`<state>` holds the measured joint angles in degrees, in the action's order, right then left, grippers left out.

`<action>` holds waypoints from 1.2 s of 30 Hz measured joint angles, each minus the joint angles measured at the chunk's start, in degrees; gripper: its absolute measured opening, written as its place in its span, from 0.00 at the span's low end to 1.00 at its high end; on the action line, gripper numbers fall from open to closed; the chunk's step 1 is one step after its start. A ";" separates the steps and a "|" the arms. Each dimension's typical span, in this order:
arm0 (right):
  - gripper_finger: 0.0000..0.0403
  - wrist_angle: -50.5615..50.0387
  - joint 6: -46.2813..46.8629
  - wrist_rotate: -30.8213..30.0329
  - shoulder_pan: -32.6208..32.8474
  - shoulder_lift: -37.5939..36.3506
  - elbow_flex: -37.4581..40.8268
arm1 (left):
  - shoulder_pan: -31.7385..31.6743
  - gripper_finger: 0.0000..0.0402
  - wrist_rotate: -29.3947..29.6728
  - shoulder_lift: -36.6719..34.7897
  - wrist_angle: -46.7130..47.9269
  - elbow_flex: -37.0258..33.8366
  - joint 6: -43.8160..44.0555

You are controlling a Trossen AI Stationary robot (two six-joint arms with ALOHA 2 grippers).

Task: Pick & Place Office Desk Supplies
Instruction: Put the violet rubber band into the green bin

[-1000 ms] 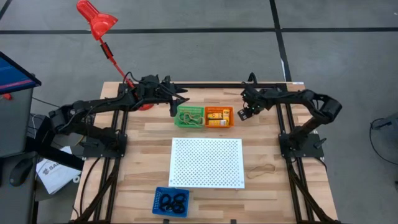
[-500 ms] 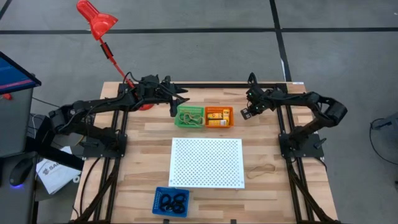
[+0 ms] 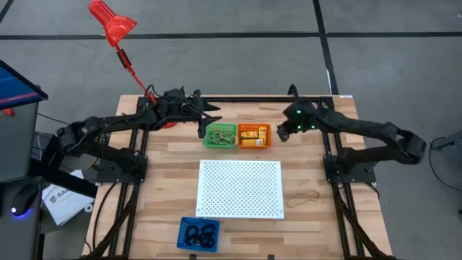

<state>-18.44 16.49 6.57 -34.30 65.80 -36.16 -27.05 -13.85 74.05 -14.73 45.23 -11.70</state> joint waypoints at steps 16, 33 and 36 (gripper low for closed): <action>0.00 24.84 -6.64 22.32 6.99 -8.91 -0.74 | 4.95 0.51 -7.52 10.74 -21.41 2.42 -1.38; 0.00 25.31 -14.79 29.46 8.67 2.48 -9.32 | 6.41 0.57 -16.66 25.75 -20.61 15.99 0.37; 0.00 25.57 -15.18 29.48 8.20 2.51 -9.35 | 6.41 0.54 -16.65 26.39 -20.21 16.01 0.45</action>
<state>7.12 1.31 36.05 -26.10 68.31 -45.52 -20.64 -30.50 100.44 -34.94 61.23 -11.25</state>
